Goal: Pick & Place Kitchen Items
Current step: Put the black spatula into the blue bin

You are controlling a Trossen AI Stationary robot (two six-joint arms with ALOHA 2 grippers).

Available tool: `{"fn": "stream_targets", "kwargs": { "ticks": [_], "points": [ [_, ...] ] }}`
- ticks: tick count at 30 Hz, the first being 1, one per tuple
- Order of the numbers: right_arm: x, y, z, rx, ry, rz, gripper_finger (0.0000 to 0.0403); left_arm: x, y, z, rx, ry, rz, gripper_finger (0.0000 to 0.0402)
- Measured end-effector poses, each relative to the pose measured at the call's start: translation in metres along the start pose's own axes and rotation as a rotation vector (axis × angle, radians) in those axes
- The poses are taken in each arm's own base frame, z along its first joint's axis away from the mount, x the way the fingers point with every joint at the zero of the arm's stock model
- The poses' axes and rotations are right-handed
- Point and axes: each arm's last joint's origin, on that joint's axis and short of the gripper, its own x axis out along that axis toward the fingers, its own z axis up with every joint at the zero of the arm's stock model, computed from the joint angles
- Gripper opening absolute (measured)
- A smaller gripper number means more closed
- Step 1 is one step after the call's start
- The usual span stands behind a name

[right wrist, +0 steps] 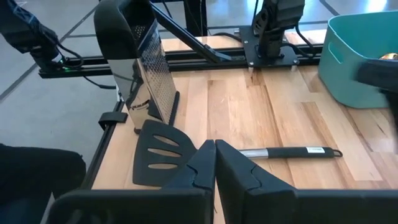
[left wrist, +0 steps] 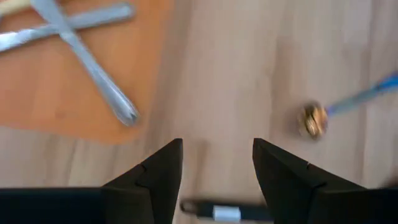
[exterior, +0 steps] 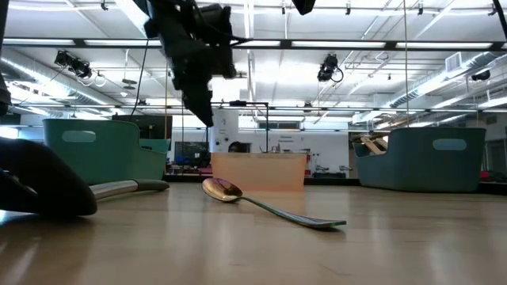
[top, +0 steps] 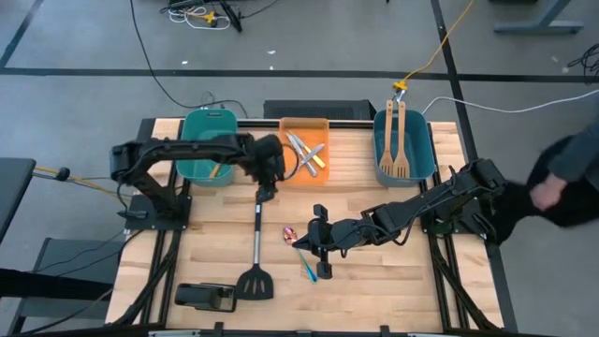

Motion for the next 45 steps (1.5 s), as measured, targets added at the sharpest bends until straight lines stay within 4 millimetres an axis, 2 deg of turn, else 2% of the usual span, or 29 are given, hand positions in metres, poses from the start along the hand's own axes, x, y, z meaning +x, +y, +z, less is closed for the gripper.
{"fn": "stream_targets", "kwargs": {
  "ticks": [5,11,21,35,45],
  "points": [
    [0.0,0.0,0.0,0.001,-0.001,0.0,0.002,0.001,-0.031,-0.009,0.15,0.1,0.005,0.0202],
    [0.0,0.0,0.0,0.001,-0.001,0.0,0.002,0.005,-0.069,-0.021,0.465,0.2,-0.031,0.0202],
    [0.0,0.0,0.0,0.001,-0.001,0.0,0.002,0.007,-0.122,-0.036,0.935,0.225,-0.045,0.0202],
    [0.0,0.0,0.0,0.001,-0.002,0.001,0.002,0.006,-0.166,-0.053,1.342,0.212,-0.113,0.0183],
    [0.0,0.0,0.0,0.001,-0.002,0.0,0.002,0.006,-0.179,-0.055,1.381,0.156,-0.121,0.0159]
  ]
}}
